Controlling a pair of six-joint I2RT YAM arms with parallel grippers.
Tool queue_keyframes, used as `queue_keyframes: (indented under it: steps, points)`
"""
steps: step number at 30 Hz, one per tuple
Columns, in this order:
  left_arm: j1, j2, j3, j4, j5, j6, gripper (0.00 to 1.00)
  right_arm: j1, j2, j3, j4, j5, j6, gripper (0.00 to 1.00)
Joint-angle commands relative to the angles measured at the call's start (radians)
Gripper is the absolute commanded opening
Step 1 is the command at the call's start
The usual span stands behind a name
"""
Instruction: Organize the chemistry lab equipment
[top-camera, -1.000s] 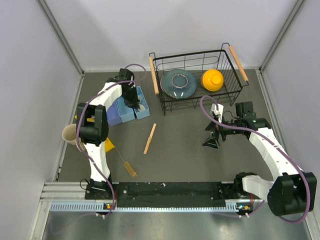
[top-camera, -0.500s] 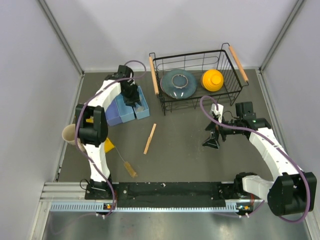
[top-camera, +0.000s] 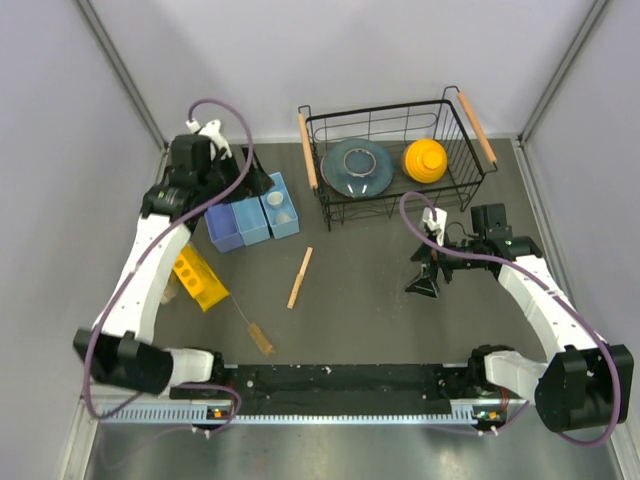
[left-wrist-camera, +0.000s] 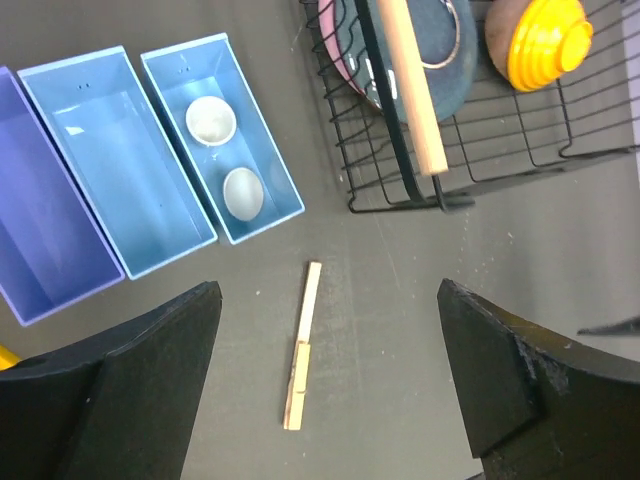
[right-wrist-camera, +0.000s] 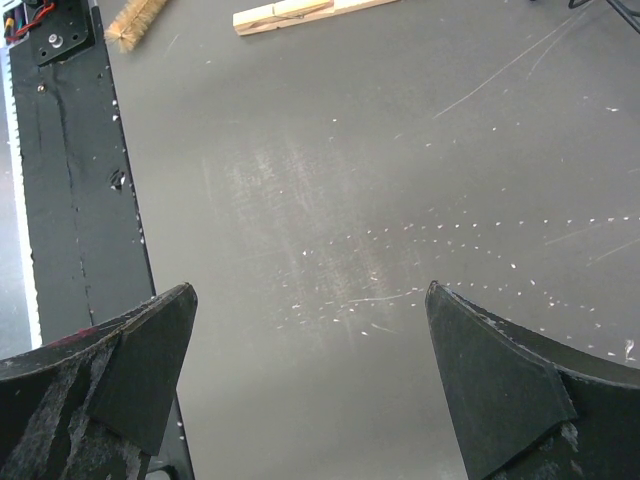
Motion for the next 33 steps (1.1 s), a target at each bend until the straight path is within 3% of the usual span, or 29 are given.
queue_keyframes:
  steps: [1,12,17,18,23,30,33]
  points:
    - [0.005,-0.172,-0.174,0.141,0.063,-0.011,0.98,-0.012,-0.024,0.002,0.013,-0.031,-0.025,0.99]
    - [-0.009,-0.474,-0.454,0.164,0.245,-0.033,0.99,-0.012,-0.035,0.002,0.014,-0.025,-0.027,0.99]
    - [-0.112,-0.552,-0.569,0.116,0.12,-0.055,0.99,-0.012,-0.041,-0.001,0.016,-0.007,-0.03,0.99]
    - [-0.173,-0.56,-0.583,0.11,0.083,-0.062,0.99,-0.013,-0.038,-0.001,0.014,-0.005,-0.031,0.99]
    - [-0.356,-0.537,-0.629,0.064,-0.07,-0.132,0.99,-0.012,-0.024,0.0,0.016,0.001,-0.033,0.99]
    - [-0.477,-0.405,-0.643,0.065,-0.22,-0.201,0.99,-0.013,0.01,0.0,0.016,0.007,-0.031,0.99]
    - [-0.506,-0.28,-0.622,0.041,-0.244,-0.21,0.99,-0.012,0.024,0.002,0.014,0.009,-0.03,0.99]
